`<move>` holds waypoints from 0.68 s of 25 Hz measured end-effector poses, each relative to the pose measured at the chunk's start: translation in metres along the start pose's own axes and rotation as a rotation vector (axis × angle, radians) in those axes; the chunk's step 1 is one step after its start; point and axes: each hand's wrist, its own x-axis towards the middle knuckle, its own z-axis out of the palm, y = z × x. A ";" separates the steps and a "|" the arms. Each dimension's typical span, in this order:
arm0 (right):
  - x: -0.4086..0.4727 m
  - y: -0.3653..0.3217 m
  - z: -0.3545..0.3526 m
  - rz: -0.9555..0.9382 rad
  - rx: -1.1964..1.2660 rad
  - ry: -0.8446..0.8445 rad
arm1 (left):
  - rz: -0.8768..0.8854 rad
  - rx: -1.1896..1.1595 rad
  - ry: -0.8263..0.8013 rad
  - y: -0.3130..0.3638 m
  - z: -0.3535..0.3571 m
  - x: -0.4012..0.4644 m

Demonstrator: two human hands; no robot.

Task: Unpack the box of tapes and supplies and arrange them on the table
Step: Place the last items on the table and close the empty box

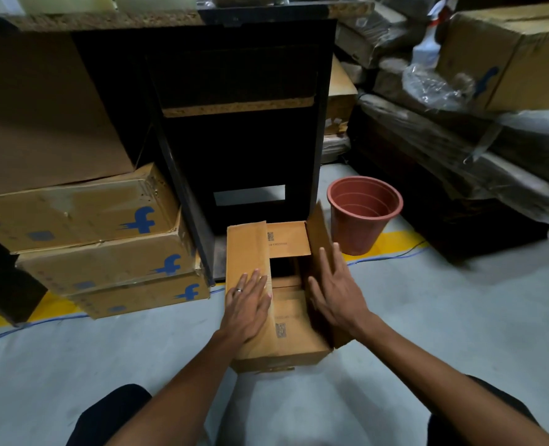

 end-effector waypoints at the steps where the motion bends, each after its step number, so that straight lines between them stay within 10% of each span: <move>1: -0.004 -0.012 0.006 -0.090 0.034 0.041 | 0.002 -0.013 0.017 -0.001 0.000 -0.002; 7: -0.040 -0.035 0.052 -0.047 0.035 -0.539 | 0.012 0.051 -0.062 -0.026 0.010 -0.027; 17: -0.047 0.016 0.083 -0.414 -0.332 -0.363 | 0.146 0.328 -0.016 -0.039 0.038 -0.056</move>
